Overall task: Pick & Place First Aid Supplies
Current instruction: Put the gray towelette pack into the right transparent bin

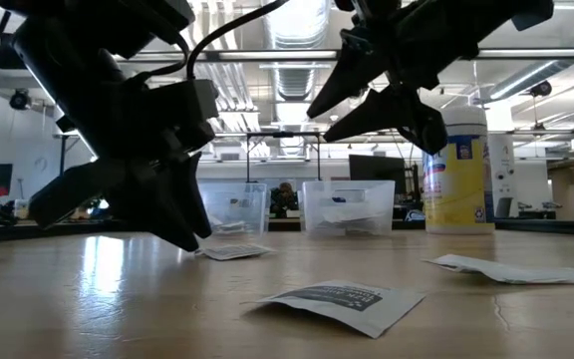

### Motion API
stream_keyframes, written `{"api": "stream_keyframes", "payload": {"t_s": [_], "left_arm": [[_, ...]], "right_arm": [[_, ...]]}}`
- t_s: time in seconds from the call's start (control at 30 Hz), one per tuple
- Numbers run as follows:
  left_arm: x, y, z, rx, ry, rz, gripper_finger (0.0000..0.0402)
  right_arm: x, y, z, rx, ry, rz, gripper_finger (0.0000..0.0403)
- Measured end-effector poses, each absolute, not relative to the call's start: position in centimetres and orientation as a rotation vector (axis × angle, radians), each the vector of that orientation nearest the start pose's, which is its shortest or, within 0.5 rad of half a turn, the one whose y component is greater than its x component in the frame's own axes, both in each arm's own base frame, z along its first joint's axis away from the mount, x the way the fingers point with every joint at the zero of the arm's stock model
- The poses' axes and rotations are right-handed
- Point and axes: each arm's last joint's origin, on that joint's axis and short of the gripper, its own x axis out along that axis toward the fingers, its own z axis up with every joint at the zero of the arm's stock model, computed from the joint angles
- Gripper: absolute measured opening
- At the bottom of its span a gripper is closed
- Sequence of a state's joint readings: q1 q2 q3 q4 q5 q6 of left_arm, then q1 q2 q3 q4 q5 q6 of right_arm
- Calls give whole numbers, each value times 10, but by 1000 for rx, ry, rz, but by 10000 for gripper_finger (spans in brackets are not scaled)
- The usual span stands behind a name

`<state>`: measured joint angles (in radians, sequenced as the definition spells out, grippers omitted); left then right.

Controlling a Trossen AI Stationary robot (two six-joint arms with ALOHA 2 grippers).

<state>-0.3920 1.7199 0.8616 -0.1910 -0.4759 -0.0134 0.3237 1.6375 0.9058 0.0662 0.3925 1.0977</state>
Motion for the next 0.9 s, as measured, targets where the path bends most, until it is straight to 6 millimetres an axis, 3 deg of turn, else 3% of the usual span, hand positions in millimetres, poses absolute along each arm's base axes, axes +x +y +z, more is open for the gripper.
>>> {"api": "stream_keyframes", "payload": {"t_s": [0.27,0.5,0.67,0.77,0.9], "left_arm": [[293,-108,137,425,959,49,122],[293,-108,137,424,959,47,122],[292,-108,137,425,961,46,122],[292,-108,137,425,961,46,122],[292,-108,137,419,959,47,122]], "right_arm": [[327,77,192,786,468,-440,137],[350,56,227,719,477,-319,135],[353,49,243,660,575,-377,135],[354,48,238,658,633,-424,137],[360,52,219,719,726,-398,137]]}}
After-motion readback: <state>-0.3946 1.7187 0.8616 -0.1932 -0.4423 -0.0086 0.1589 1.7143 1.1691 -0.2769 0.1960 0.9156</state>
